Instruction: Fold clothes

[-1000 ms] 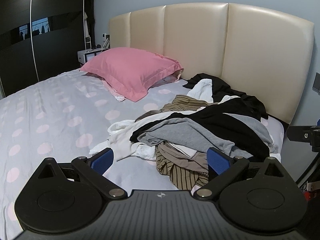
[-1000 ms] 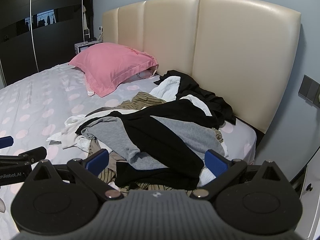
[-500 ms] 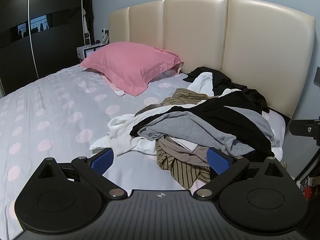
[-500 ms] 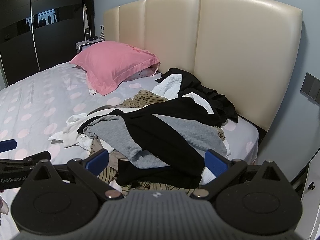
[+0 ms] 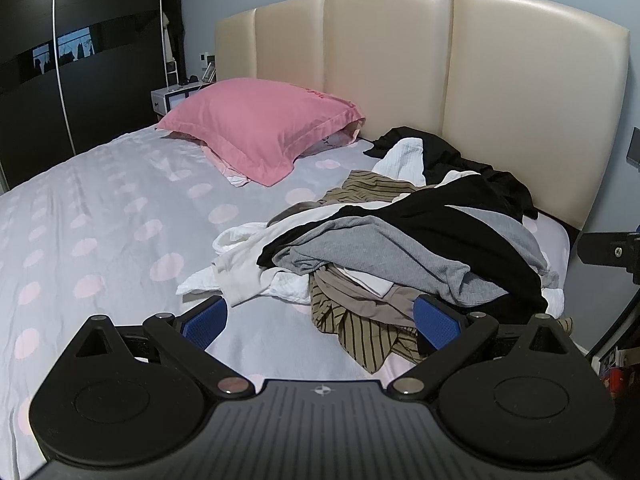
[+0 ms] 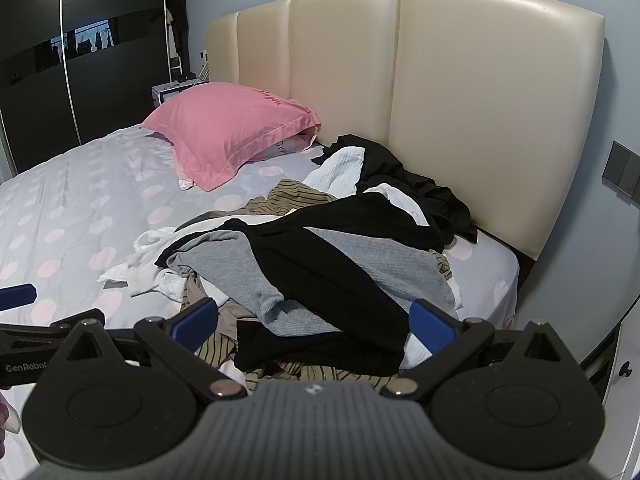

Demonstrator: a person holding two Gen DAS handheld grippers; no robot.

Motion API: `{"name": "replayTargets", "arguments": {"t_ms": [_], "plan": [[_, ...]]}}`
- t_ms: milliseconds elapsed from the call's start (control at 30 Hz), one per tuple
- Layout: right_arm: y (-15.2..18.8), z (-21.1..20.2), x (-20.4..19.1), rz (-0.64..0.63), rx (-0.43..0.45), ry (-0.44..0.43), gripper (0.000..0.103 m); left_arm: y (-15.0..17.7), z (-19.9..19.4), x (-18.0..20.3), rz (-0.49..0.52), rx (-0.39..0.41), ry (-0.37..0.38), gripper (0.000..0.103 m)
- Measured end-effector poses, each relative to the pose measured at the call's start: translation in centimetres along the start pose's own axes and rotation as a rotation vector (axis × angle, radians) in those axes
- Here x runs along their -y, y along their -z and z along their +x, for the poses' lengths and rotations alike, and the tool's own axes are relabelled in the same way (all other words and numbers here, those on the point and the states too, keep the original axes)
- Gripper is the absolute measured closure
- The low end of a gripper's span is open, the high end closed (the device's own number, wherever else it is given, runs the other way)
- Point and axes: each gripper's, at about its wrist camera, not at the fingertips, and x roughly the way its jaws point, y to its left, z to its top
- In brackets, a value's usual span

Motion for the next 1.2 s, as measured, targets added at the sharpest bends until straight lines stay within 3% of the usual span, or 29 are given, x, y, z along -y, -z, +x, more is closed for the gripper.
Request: {"name": "replayTargets", "arguments": {"t_ms": [700, 933, 1200], "plan": [[-0.1, 0.3, 0.0, -0.011, -0.021, 0.008, 0.001, 0.4, 0.0, -0.7, -0.014, -0.025, -0.007, 0.001], [-0.5, 0.9, -0.6, -0.055, -0.059, -0.036, 0.001, 0.6, -0.1, -1.5, -0.004, -0.040, -0.037, 0.001], [-1.7, 1.0, -1.5, -0.090, 0.055, -0.128, 0.001, 1.0, -0.4, -4.0, -0.019, -0.055, -0.097, 0.001]]}}
